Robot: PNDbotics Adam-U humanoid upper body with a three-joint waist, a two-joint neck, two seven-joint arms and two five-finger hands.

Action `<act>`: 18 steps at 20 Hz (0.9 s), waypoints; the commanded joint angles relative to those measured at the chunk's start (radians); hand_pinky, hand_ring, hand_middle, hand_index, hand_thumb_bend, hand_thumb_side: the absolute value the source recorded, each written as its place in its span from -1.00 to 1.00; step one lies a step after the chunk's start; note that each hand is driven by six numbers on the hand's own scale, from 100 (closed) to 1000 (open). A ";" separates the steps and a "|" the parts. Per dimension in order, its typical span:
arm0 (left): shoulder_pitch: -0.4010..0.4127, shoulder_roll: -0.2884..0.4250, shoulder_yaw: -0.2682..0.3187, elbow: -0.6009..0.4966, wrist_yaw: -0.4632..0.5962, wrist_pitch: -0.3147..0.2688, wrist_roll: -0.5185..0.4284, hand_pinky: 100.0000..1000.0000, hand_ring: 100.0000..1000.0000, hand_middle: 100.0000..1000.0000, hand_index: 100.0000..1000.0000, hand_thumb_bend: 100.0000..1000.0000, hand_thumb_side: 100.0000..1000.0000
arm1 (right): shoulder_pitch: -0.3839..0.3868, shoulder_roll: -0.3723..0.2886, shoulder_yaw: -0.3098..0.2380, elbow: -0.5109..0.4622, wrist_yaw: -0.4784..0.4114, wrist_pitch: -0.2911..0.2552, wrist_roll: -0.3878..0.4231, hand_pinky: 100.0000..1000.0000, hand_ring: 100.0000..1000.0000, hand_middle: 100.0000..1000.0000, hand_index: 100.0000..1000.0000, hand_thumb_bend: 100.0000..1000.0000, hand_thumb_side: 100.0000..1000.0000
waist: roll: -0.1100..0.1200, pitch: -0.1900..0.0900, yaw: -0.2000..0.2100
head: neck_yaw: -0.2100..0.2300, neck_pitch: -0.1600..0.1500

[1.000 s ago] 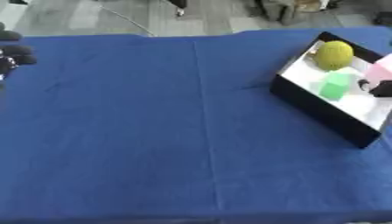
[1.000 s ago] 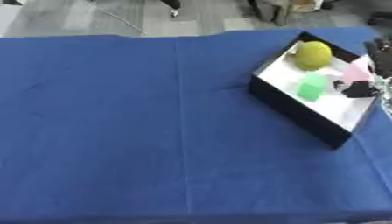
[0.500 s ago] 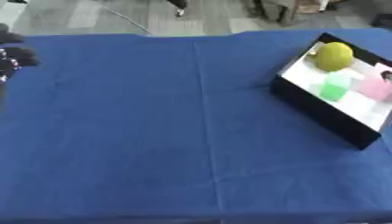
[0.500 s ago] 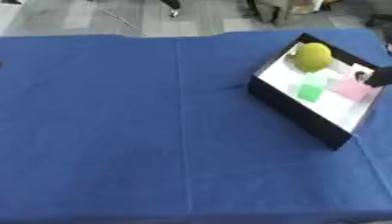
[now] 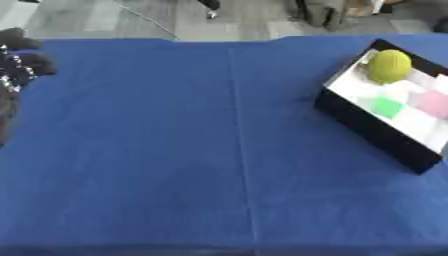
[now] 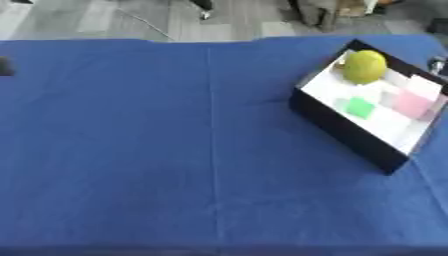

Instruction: Pick up the objects with one hand, pass them to the other hand, and then place them into the box on the other side of the table.

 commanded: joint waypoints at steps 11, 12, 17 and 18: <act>-0.042 -0.119 -0.021 -0.029 -0.115 -0.052 0.002 0.33 0.25 0.29 0.57 -0.94 0.34 | 0.085 0.319 -0.117 -0.378 -0.209 -0.003 -0.212 0.76 0.90 0.64 1.00 -1.00 -1.00 | 0.033 -0.014 -0.030 | 0.029 -0.002; -0.043 -0.129 -0.021 -0.027 -0.124 -0.055 0.006 0.33 0.25 0.29 0.57 -0.94 0.34 | 0.104 0.348 -0.106 -0.406 -0.227 -0.001 -0.230 0.76 0.90 0.64 1.00 -1.00 -0.97 | 0.033 -0.013 -0.035 | 0.032 -0.002; -0.042 -0.163 -0.024 -0.029 -0.159 -0.076 0.036 0.30 0.25 0.29 0.57 -0.99 0.33 | 0.191 0.472 -0.020 -0.443 -0.303 -0.020 -0.306 0.68 0.86 0.51 1.00 -1.00 -0.03 | 0.049 -0.008 -0.078 | 0.046 -0.002; -0.038 -0.166 -0.026 -0.026 -0.168 -0.077 0.045 0.30 0.25 0.28 0.57 -0.99 0.34 | 0.209 0.495 0.001 -0.444 -0.317 -0.026 -0.320 0.67 0.86 0.50 1.00 -1.00 -0.03 | 0.050 -0.010 -0.086 | 0.048 -0.002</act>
